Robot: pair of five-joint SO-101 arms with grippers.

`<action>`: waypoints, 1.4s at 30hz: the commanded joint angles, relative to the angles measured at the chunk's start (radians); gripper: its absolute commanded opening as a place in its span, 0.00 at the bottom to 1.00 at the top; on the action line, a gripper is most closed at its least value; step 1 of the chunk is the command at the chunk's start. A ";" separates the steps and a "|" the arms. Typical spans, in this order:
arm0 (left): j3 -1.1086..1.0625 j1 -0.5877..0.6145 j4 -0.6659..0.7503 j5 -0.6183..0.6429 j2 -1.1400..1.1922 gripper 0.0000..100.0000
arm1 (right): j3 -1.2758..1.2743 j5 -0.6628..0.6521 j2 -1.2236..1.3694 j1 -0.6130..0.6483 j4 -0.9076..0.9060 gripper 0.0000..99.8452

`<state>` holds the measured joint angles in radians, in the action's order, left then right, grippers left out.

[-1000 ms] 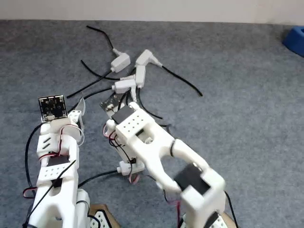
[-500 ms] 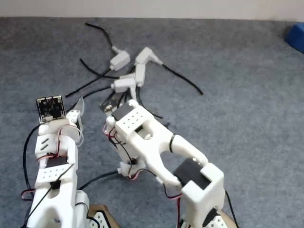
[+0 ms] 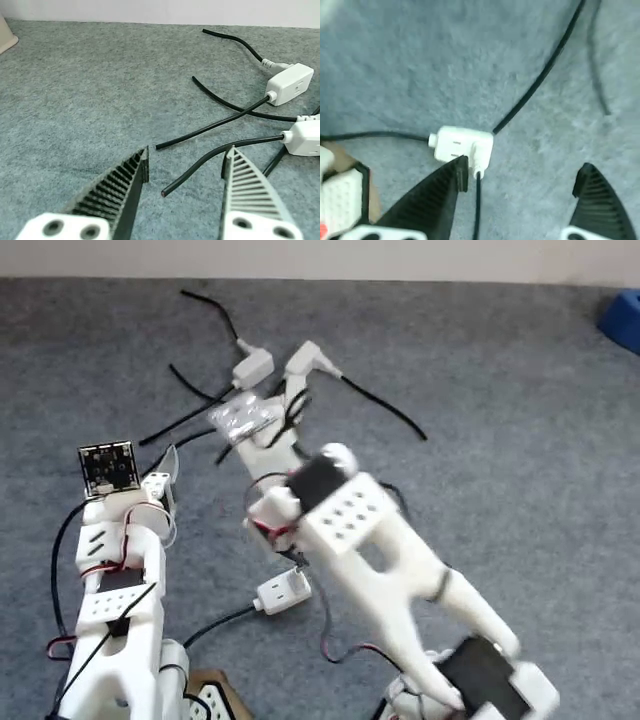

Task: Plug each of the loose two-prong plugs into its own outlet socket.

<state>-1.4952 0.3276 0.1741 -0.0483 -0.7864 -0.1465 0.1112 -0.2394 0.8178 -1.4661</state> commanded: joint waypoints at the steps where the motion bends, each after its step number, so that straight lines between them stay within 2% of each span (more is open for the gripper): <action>1: 0.061 -0.068 -0.074 -0.080 -0.013 0.24 | 0.012 -0.008 -0.211 -0.122 0.070 0.32; 5: 0.274 -0.091 -0.457 -0.101 -0.013 0.24 | 0.012 -0.080 -0.357 -0.318 0.102 0.32; 8: 0.421 -0.111 -0.689 -0.106 -0.013 0.24 | 0.012 -0.086 -0.417 -0.504 0.096 0.32; 14: 0.719 -0.240 -1.171 -0.164 -0.013 0.29 | -0.068 -0.018 -0.400 -0.757 0.035 0.32; 19: 0.915 -0.383 -1.499 -0.207 -0.012 0.29 | -0.249 -0.012 -0.386 -0.816 0.081 0.32; 22: 0.932 -0.476 -1.634 -0.292 -0.010 0.29 | -0.380 -0.130 -0.386 -0.769 0.127 0.32; 23: 0.931 -0.499 -1.671 -0.322 -0.002 0.29 | -0.423 -0.132 -0.386 -0.768 0.148 0.32; 27: 0.892 -0.519 -1.754 -0.549 0.084 0.29 | -0.567 -0.095 -0.377 -0.803 0.272 0.32; 33: 0.688 -0.575 -1.745 -0.819 0.182 0.29 | -0.688 -0.092 -0.375 -0.843 0.372 0.32; 39: 0.622 -0.802 -1.590 -0.819 0.239 0.23 | -0.690 -0.092 -0.375 -0.842 0.372 0.32; 42: 0.622 -0.875 -1.462 -0.720 0.292 0.24 | -0.690 -0.092 -0.375 -0.842 0.372 0.32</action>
<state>-0.8723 -0.4810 -1.3986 -0.8355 -0.5255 -0.8416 0.0100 -0.6137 -0.0123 -1.1070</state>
